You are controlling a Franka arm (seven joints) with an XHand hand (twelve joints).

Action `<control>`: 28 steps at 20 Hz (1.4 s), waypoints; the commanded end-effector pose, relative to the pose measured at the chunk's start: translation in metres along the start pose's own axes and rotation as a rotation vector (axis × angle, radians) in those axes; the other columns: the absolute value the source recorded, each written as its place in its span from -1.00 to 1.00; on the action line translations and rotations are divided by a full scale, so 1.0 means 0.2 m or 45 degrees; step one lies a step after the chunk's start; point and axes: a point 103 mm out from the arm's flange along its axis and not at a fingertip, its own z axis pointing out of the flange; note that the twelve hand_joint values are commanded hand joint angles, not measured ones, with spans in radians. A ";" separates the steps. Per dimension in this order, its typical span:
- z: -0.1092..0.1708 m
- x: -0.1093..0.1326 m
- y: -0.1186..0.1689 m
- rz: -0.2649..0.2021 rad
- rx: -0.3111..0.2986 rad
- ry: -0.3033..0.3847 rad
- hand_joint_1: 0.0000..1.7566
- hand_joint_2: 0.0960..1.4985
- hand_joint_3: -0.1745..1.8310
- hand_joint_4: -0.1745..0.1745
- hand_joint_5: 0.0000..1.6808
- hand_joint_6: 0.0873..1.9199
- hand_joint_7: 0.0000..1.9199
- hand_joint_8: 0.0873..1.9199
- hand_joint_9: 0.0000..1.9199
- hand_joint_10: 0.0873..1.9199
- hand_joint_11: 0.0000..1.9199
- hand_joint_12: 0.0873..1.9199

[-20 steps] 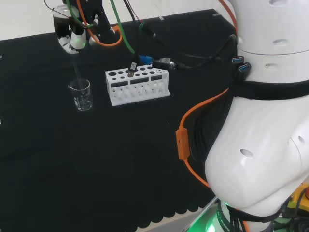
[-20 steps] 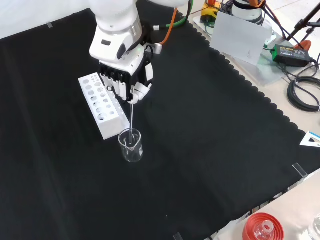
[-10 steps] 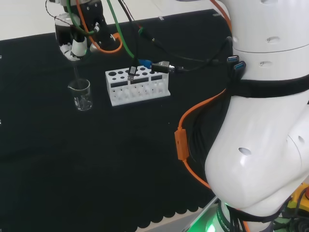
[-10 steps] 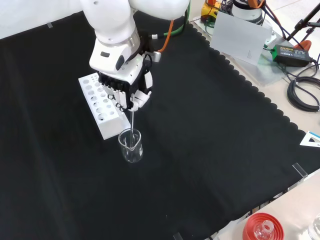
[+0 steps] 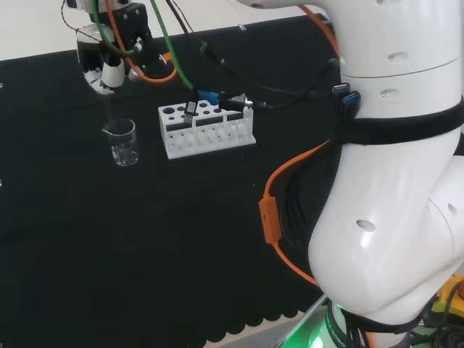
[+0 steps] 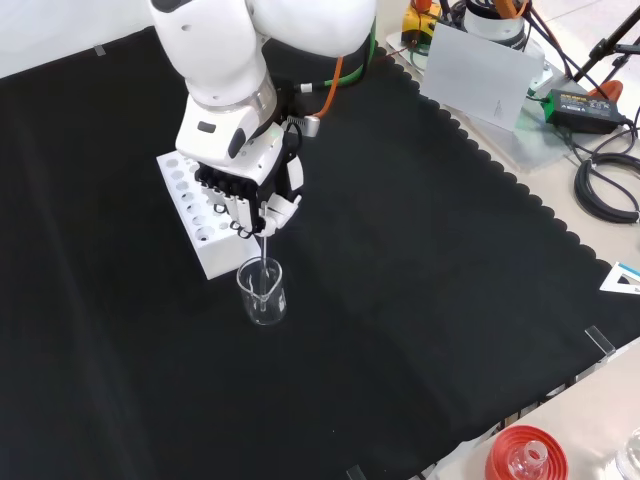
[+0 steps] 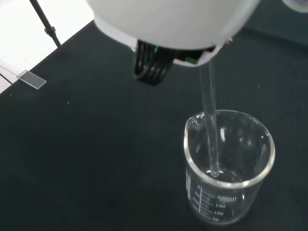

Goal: Stir in the beaker to the left of the white test tube rack with the glass rod.

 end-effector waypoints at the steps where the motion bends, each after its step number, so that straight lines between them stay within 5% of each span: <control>1: 0.01 -0.06 0.07 -0.008 0.021 0.018 0.52 -0.45 0.12 -1.00 0.44 -0.27 0.51 -0.35 0.79 -0.55 0.68 -0.34; 16: 0.00 -0.29 -0.10 0.102 -0.006 0.063 0.52 -0.45 0.13 -1.00 0.44 -0.26 0.51 -0.34 0.79 -0.55 0.68 -0.34; 28: 0.01 -0.09 -0.21 0.079 -0.017 0.041 0.52 -0.45 0.13 -1.00 0.43 -0.25 0.50 -0.33 0.79 -0.55 0.68 -0.33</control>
